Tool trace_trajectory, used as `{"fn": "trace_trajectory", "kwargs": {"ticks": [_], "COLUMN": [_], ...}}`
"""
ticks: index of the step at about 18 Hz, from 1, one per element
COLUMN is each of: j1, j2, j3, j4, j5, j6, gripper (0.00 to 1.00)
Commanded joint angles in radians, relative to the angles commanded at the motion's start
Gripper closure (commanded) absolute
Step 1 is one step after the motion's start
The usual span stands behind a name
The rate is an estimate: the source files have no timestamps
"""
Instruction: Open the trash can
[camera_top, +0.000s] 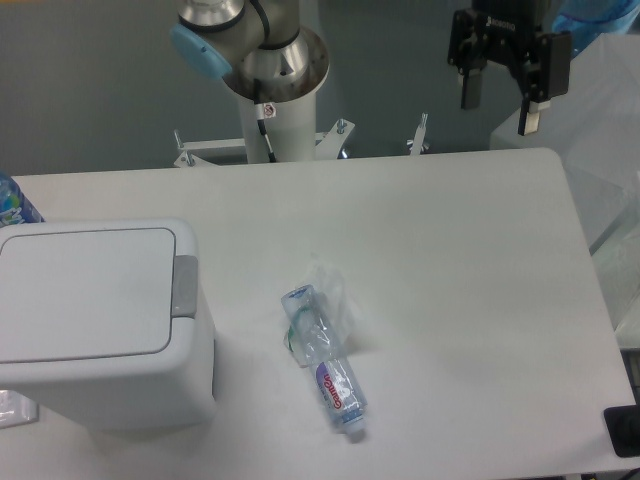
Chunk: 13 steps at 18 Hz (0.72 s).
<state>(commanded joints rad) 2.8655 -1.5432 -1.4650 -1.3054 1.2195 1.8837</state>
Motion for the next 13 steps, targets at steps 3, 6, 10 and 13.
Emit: {"fn": "trace_trajectory", "kwargs": {"ticks": [3,6,10,13], "j1": [0.002,-0.003,-0.047,-0.074], "j2": [0.002,0.005,-0.023,-0.032], "j3": [0.000,0.002,0.034,0.043], "j4": [0.000,0.000,0.005,0.020], "j5": [-0.003,-0.008,-0.021,-0.041], "j6": [0.000,-0.046,-0.247,-0.394], "gripper": [0.00,0.00,0.00,0.00]}}
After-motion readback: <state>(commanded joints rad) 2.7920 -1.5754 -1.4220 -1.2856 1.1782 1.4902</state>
